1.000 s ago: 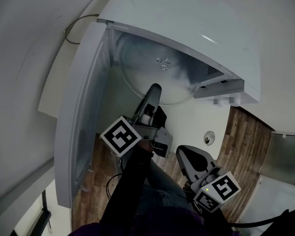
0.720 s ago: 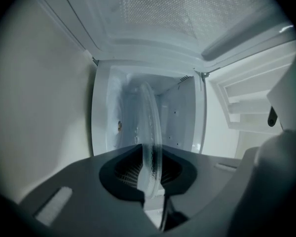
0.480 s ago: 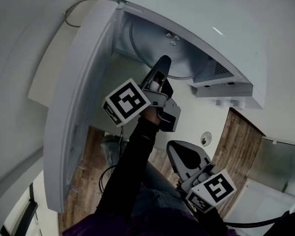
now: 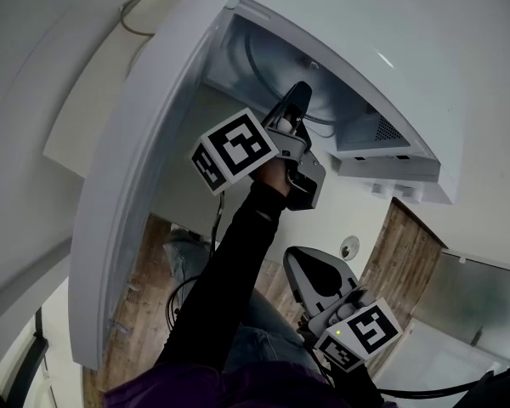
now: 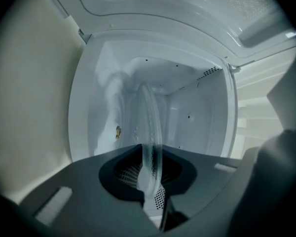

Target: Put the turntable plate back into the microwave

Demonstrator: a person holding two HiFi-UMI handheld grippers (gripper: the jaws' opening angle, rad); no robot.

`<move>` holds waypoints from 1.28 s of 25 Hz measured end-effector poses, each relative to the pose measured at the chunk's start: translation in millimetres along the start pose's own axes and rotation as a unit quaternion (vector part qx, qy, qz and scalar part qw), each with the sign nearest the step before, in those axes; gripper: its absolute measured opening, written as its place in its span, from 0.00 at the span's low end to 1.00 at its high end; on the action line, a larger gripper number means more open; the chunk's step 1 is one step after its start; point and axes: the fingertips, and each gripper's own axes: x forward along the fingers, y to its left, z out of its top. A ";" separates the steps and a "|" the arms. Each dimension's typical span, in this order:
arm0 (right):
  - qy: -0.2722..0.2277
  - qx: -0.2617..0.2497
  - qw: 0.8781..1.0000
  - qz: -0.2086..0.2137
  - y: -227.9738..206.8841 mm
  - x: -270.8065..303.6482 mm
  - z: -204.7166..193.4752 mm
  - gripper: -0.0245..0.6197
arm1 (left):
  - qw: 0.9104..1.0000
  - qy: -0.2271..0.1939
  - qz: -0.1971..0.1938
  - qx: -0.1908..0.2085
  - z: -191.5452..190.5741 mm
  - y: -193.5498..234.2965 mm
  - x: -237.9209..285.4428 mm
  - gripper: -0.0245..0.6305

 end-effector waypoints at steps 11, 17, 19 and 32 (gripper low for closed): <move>0.004 0.007 1.000 0.004 -3.8 3.7 0.8 0.05 | 0.999 0.005 0.038 -0.006 -0.8 16.7 16.6 0.13; 0.005 0.010 1.000 0.005 -6.1 4.2 2.8 0.05 | 0.999 0.002 0.054 -0.006 -2.9 18.0 20.6 0.12; 0.004 0.010 1.000 0.004 -6.9 4.0 3.3 0.05 | 0.998 0.001 0.065 -0.005 -2.9 19.4 20.7 0.11; 0.005 0.009 1.000 0.013 -10.8 7.3 5.9 0.05 | 0.982 0.023 0.175 0.072 2.6 32.9 17.0 0.07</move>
